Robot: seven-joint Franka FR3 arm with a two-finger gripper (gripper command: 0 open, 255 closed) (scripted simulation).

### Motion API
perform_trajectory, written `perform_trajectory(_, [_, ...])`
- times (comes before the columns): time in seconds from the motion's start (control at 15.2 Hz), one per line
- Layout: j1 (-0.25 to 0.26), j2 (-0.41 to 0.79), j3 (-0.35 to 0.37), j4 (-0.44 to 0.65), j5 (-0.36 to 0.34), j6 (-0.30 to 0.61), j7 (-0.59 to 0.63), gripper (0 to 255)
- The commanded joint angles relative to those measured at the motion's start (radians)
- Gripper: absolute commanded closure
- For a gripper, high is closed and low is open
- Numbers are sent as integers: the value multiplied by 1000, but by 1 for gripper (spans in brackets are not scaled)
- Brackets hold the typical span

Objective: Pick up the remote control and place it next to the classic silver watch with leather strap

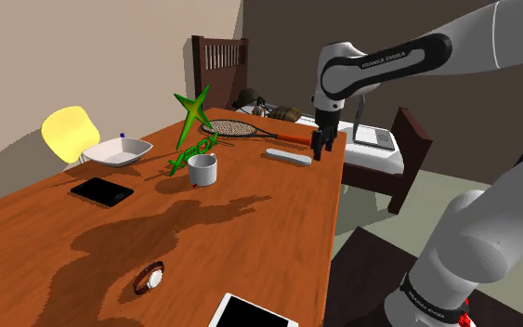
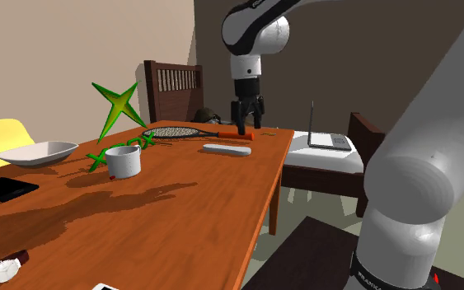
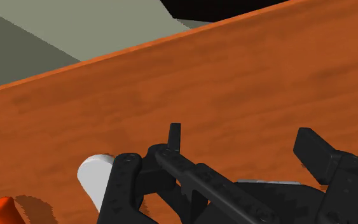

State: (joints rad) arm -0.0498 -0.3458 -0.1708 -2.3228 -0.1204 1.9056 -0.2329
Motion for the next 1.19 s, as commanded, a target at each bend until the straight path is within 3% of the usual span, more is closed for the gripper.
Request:
perform_trajectory(0.0, [-1, 72, -25, 43, 3, 40, -54, 0])
perform_trajectory(0.59, [-24, 407, -95, 292, 87, 157, -298, 0])
perform_trajectory(1.12, [-90, 724, -86, 620, 196, 162, -489, 0])
